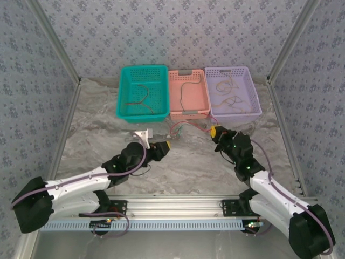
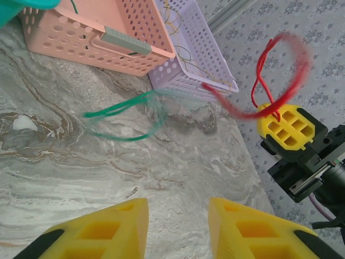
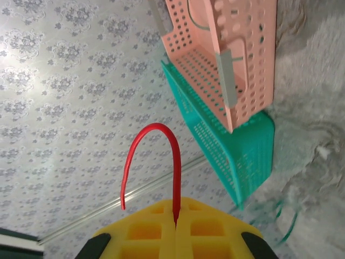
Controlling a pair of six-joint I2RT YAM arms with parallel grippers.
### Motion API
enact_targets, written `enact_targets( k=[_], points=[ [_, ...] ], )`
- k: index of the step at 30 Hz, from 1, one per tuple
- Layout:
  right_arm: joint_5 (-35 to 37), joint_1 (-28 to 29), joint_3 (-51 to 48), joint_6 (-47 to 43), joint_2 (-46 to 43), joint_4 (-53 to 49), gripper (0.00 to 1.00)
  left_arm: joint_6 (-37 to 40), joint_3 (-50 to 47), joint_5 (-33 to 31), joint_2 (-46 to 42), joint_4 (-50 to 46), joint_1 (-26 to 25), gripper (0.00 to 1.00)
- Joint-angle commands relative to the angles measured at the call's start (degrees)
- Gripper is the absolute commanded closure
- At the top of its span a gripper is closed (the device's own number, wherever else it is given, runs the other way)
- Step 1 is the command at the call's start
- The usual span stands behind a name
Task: Untangle the cables
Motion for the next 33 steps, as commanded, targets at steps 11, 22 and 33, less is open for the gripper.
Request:
enact_targets(
  k=[11, 22, 33],
  points=[
    [7.9, 3.7, 5.9, -7.4, -3.9, -3.9, 1.0, 4.9, 4.3, -0.4, -6.8, -4.9, -1.7, 0.59],
    [11.3, 7.9, 5.8, -2.1, -8.2, -11.5, 1.0, 24.4, 9.1, -6.7, 1.7, 3.9, -6.0, 0.4],
    [12.1, 10.4, 6.9, -0.1, -8.9, -15.5, 1.0, 39.1, 8.0, -19.6, 11.1, 24.0, -8.5, 0.39]
  ],
)
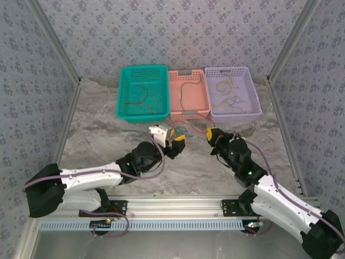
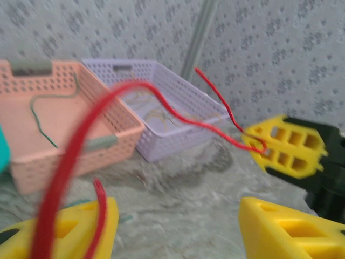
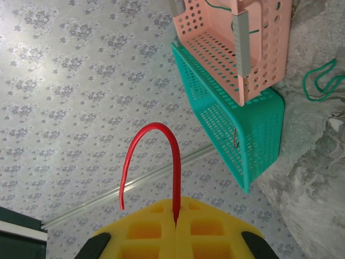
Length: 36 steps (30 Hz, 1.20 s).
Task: Untangle the cables
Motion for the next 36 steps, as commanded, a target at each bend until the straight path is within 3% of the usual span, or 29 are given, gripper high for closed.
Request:
enact_targets(
  k=[1, 4, 9, 12, 14, 18, 25, 29, 36],
  points=[
    [2.6, 0.7, 2.3, 1.3, -1.2, -2.1, 1.0, 5.0, 0.3, -4.4, 0.6, 9.1, -0.1, 0.4],
    [3.0, 0.7, 2.3, 1.4, -1.8, -2.9, 1.0, 5.0, 0.7, -3.9, 0.8, 9.0, 0.0, 0.48],
    [3.5, 0.7, 1.9, 1.6, -2.3, -3.2, 1.0, 3.9, 0.7, -4.0, -0.5, 6.5, 0.4, 0.85],
    [4.4, 0.6, 2.0, 1.2, -2.6, -2.7, 1.0, 3.1, 0.7, -3.1, -1.3, 3.9, 0.5, 0.99],
    [4.4, -0.2, 2.8, -0.3, -2.6, -2.2, 1.0, 2.4, 1.1, -1.7, -1.9, 0.8, 0.6, 1.0],
    [3.8, -4.1, 7.9, -10.0, -2.6, -4.0, 1.0, 1.9, 3.1, 8.0, -2.9, -8.6, 0.6, 1.0],
    [-5.9, -18.8, 20.5, -31.8, 0.9, -2.7, 1.0, 0.7, 3.7, 23.2, -5.6, -22.3, 0.0, 1.0],
    [-17.4, -25.7, 26.9, -38.3, 8.7, 5.1, 1.0, 2.2, 6.0, 29.6, -4.6, -29.6, -0.4, 1.0],
    [-24.9, -26.6, 31.8, -42.1, 20.8, 21.5, 1.0, 4.5, 13.2, 39.8, 4.8, -36.4, -3.0, 1.0]
  ],
)
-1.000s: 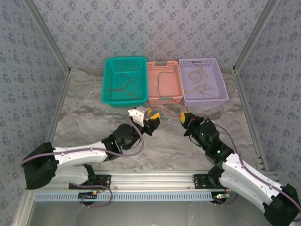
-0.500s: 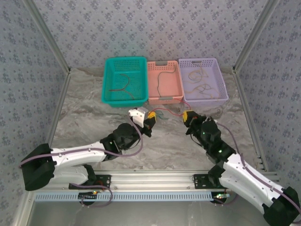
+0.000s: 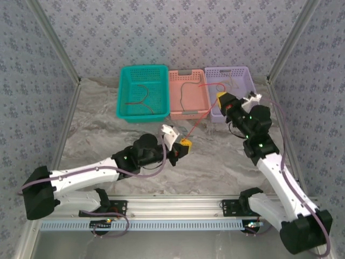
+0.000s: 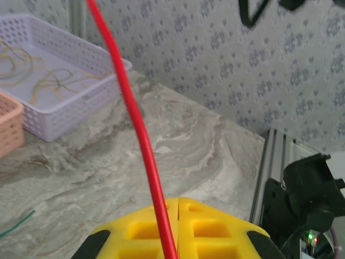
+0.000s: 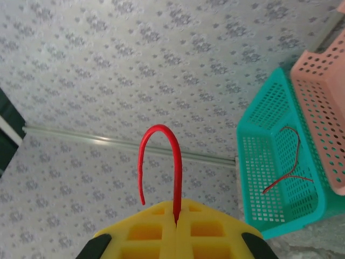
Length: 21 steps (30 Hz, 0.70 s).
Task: Untangle the cables
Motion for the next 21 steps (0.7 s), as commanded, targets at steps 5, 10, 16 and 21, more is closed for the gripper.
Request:
enact_targets(
  k=[5, 10, 16, 21],
  points=[
    [3.7, -4.5, 9.4, -3.5, 6.7, 19.2, 1.0, 2.3, 3.7, 13.2, 10.3, -13.7, -4.9, 1.0],
    [1.5, -4.4, 14.0, -4.0, 9.5, 18.7, 1.0, 1.7, 5.6, 14.1, 14.4, -11.9, -6.0, 1.0],
    [-2.7, -4.2, 16.0, -8.2, 10.0, 14.2, 1.0, 0.1, 6.1, 9.2, 14.4, -10.6, -6.4, 1.0],
    [-7.9, -3.3, 17.5, -22.0, 8.5, 3.2, 1.0, -4.8, 4.8, -1.5, 5.7, -11.3, -6.3, 0.62]
  ],
)
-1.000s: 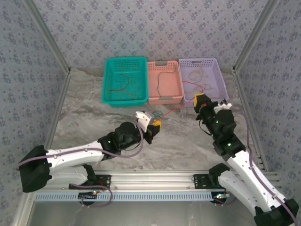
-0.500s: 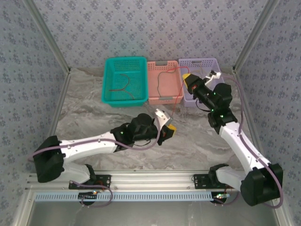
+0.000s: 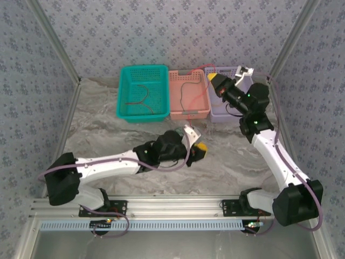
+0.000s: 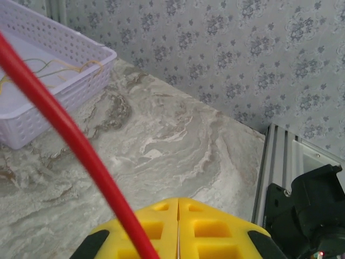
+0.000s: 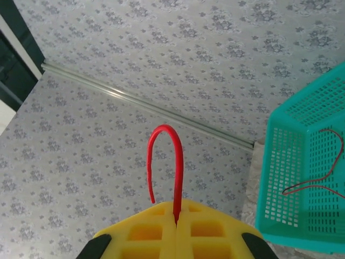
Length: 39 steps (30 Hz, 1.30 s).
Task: Untangle the cables
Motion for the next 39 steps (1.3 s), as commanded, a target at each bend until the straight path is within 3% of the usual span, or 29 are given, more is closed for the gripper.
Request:
enact_targets(
  k=[1, 4, 10, 14, 18, 28, 35, 39],
  points=[
    [0.9, -0.9, 4.7, -13.3, -2.0, -2.8, 1.0, -3.6, -2.0, -2.4, -6.3, -8.9, -2.5, 0.55],
    [-0.1, -0.5, 5.3, -21.2, -2.6, -9.4, 1.0, -5.6, -2.4, -3.9, -12.5, -11.3, -2.3, 0.42],
    [-0.4, 0.4, 6.5, -31.1, -3.3, -17.6, 1.0, -9.4, -0.9, -5.6, -24.4, -16.4, -1.5, 0.36],
    [0.5, 4.4, 6.8, -39.1, -3.3, -23.5, 1.0, -18.2, 3.4, -7.8, -27.6, -19.5, 5.5, 0.3],
    [8.3, 11.9, 5.8, -44.8, -3.8, -25.8, 1.0, -32.0, 4.0, -10.7, -26.6, -11.1, 12.4, 0.24],
    [24.3, 26.2, 2.2, -51.2, -2.7, -23.2, 1.0, -58.8, 4.0, -25.9, -18.0, 7.0, 12.6, 0.16],
    [28.0, 31.8, 1.1, -53.2, -0.8, -20.6, 1.0, -67.4, 4.8, -30.5, -15.4, 8.1, 12.8, 0.11],
    [28.7, 33.9, 0.5, -54.5, -0.7, -20.6, 1.0, -68.7, 6.4, -30.7, -15.5, 0.8, 14.5, 0.14]
  ],
)
